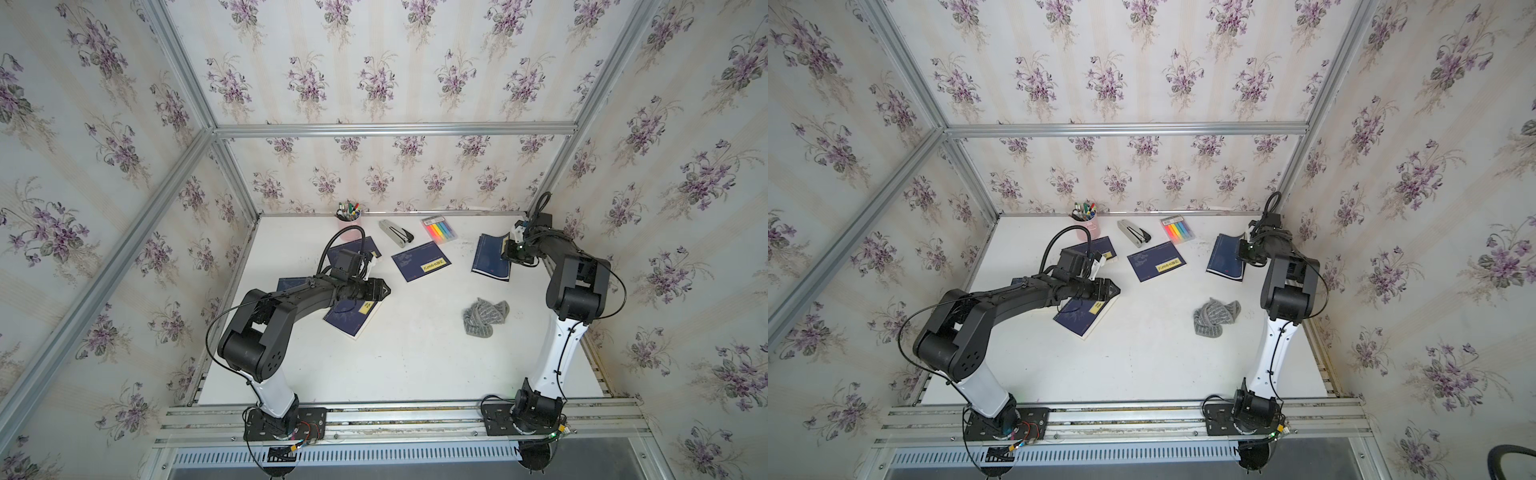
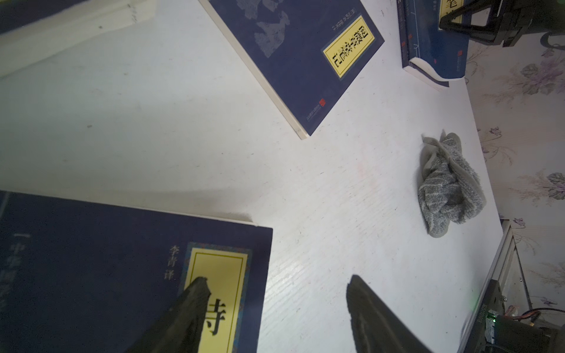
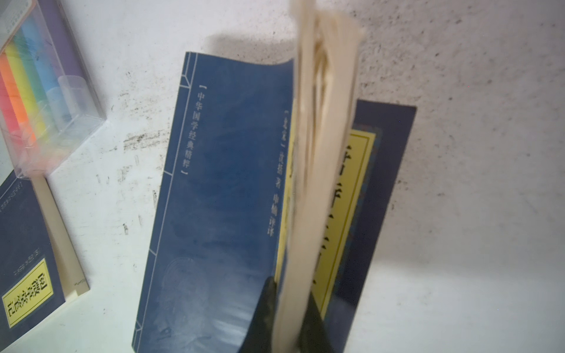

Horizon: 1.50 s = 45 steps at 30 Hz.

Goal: Wipe the cover of the book
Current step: Place the book on the book, then move the book to the center of the board.

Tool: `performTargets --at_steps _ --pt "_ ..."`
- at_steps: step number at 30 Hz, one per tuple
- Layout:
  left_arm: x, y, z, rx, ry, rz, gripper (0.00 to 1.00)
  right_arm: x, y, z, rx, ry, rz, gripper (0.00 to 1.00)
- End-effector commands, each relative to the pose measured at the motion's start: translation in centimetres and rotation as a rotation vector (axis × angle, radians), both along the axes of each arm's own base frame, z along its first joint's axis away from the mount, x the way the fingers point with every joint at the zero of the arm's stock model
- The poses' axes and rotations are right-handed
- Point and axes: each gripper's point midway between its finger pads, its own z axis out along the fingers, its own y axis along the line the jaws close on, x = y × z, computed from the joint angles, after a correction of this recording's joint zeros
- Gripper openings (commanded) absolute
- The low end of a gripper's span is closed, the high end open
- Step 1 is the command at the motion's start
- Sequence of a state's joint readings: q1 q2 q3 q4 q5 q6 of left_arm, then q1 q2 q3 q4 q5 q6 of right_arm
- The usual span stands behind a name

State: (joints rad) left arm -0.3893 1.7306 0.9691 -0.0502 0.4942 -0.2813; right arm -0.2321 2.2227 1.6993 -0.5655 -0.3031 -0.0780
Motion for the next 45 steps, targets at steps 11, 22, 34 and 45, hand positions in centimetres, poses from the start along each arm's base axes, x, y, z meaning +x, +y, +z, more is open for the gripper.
performTargets --at_steps 11,22,34,45 --pt "0.3 0.0 0.2 0.005 -0.015 -0.006 0.73 -2.9 -1.9 -2.0 -0.109 0.135 -0.073 0.3" --pt "0.4 0.2 0.4 0.015 -0.027 0.0 0.74 -3.0 -3.7 2.1 -0.193 0.036 -0.191 0.47" --pt "3.6 0.1 0.7 0.056 -0.052 0.059 0.74 -4.4 4.0 7.5 -0.284 -0.156 -0.139 0.54" --pt "12.8 -2.2 1.1 0.144 -0.103 0.092 0.75 -2.1 15.7 6.9 -0.019 -0.2 0.045 0.56"
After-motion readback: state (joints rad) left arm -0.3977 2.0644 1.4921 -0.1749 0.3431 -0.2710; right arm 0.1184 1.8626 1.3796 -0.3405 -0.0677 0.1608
